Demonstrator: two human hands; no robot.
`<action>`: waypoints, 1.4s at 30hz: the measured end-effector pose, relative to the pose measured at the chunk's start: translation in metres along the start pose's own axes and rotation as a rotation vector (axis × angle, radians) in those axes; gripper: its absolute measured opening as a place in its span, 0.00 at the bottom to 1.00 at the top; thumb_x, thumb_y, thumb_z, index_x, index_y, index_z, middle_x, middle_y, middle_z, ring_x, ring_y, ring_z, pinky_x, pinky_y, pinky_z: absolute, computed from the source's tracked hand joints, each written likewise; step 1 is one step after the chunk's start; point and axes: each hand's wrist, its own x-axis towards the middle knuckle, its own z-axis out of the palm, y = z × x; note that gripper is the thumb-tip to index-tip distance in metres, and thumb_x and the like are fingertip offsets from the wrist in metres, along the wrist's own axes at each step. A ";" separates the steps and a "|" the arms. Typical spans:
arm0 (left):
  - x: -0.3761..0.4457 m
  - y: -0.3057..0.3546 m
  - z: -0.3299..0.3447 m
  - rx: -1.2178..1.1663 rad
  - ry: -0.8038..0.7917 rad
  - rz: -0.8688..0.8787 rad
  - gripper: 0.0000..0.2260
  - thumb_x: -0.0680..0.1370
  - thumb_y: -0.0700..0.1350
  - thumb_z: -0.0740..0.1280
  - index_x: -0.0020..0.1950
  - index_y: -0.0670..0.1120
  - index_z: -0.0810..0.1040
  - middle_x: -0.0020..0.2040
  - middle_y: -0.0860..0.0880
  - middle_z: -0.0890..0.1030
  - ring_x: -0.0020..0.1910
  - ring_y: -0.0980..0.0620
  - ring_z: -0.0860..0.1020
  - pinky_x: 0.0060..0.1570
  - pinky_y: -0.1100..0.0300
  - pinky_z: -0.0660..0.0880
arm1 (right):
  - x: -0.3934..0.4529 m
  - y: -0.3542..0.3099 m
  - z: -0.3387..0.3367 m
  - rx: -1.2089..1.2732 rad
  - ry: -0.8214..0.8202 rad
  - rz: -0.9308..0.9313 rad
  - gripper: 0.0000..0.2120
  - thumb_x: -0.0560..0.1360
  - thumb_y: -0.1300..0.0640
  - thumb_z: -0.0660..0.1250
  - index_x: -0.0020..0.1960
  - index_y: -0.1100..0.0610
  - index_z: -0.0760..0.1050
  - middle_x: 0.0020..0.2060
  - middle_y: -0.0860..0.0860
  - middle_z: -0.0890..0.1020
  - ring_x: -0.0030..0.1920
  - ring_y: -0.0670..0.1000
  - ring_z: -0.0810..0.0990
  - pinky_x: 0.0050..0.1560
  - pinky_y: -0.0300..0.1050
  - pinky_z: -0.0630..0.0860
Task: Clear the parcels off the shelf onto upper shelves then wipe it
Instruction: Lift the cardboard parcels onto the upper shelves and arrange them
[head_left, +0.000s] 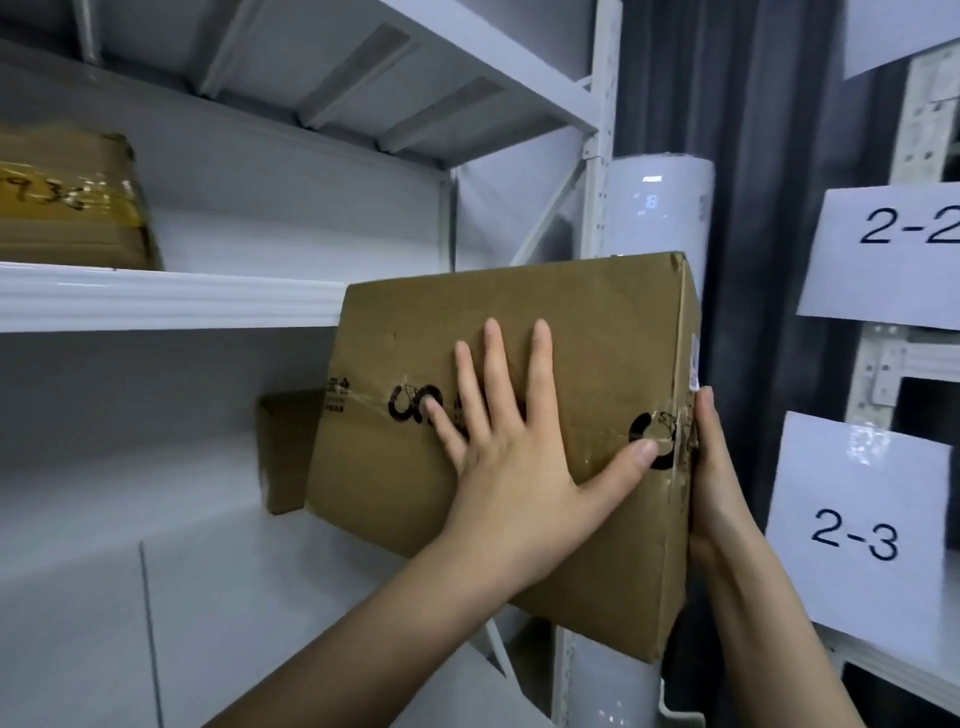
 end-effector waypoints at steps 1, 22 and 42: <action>0.004 0.007 0.001 0.007 0.006 0.020 0.47 0.63 0.77 0.41 0.73 0.57 0.27 0.73 0.52 0.26 0.71 0.49 0.24 0.69 0.36 0.33 | -0.002 -0.005 -0.003 0.015 0.006 -0.005 0.28 0.75 0.34 0.51 0.53 0.51 0.81 0.47 0.53 0.86 0.45 0.50 0.85 0.38 0.44 0.80; 0.100 -0.006 -0.088 -0.010 0.015 0.328 0.49 0.68 0.71 0.63 0.76 0.59 0.35 0.77 0.54 0.33 0.75 0.53 0.31 0.71 0.36 0.39 | 0.040 -0.058 0.075 0.249 -0.005 -0.416 0.29 0.80 0.37 0.45 0.55 0.52 0.80 0.51 0.51 0.85 0.53 0.49 0.83 0.45 0.40 0.80; 0.136 -0.087 -0.182 -0.318 0.150 0.077 0.57 0.49 0.84 0.54 0.74 0.67 0.39 0.78 0.57 0.39 0.76 0.54 0.36 0.73 0.40 0.41 | 0.086 -0.071 0.207 0.017 -0.190 -0.491 0.26 0.75 0.34 0.56 0.56 0.50 0.80 0.52 0.52 0.85 0.54 0.53 0.83 0.62 0.58 0.74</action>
